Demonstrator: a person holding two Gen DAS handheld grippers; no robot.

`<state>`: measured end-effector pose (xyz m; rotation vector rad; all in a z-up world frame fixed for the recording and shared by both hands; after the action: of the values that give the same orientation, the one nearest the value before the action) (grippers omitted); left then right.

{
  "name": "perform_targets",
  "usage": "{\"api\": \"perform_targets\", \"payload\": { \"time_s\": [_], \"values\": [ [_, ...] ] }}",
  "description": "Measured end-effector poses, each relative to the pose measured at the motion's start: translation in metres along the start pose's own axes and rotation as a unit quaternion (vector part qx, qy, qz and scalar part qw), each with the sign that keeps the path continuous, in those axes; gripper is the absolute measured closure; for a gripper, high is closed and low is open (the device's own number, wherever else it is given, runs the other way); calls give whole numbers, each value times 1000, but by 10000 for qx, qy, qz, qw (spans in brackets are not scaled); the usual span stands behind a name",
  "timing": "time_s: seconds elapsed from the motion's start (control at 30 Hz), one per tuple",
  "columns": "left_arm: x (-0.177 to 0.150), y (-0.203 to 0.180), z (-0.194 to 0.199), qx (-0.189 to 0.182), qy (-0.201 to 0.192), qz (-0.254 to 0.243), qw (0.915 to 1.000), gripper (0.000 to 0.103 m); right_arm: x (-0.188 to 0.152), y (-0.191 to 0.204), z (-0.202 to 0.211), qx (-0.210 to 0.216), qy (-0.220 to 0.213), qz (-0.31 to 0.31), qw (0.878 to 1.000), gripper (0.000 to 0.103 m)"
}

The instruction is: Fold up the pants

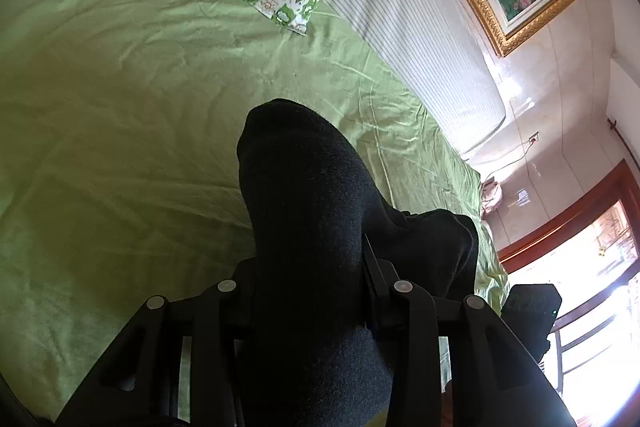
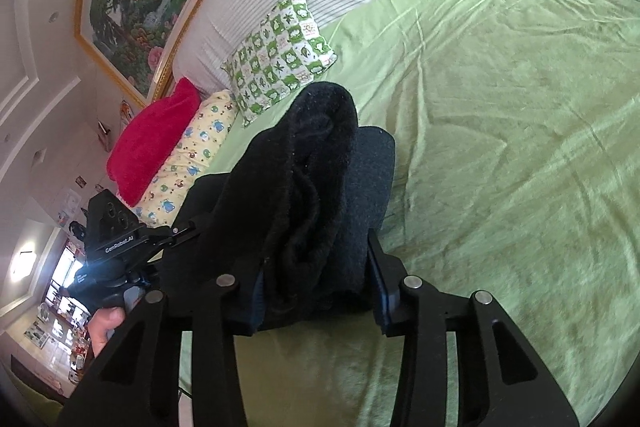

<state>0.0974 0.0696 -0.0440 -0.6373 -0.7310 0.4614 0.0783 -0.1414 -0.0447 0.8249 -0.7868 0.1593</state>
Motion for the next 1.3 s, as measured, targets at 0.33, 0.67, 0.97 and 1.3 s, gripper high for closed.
{"api": "perform_targets", "payload": {
  "time_s": [0.33,0.67,0.97,1.3],
  "values": [
    [-2,6,23,179,-155,-88,9997,66,-2,20,-4,56,75,130,9999,60],
    [2,16,53,285,-419,-57,9987,66,-5,44,-16,182,192,286,9992,60],
    [17,24,81,351,-722,-17,9968,66,0,71,-30,335,250,503,9979,60],
    [49,33,92,517,-957,-7,9941,66,19,93,-60,485,314,647,9962,60]
  ]
}}
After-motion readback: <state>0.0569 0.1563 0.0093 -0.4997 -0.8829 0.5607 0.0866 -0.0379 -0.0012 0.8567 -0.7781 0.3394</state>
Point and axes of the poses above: each gripper's, at about its wrist camera, not at the fingertips, and z roughly against the way its jaws point, y to its left, x to its top, the point moved 8 cm from there along -z, roughly the way its jaws point, and after that the axes turned 3 degrees about z, right-handed, at the moved point
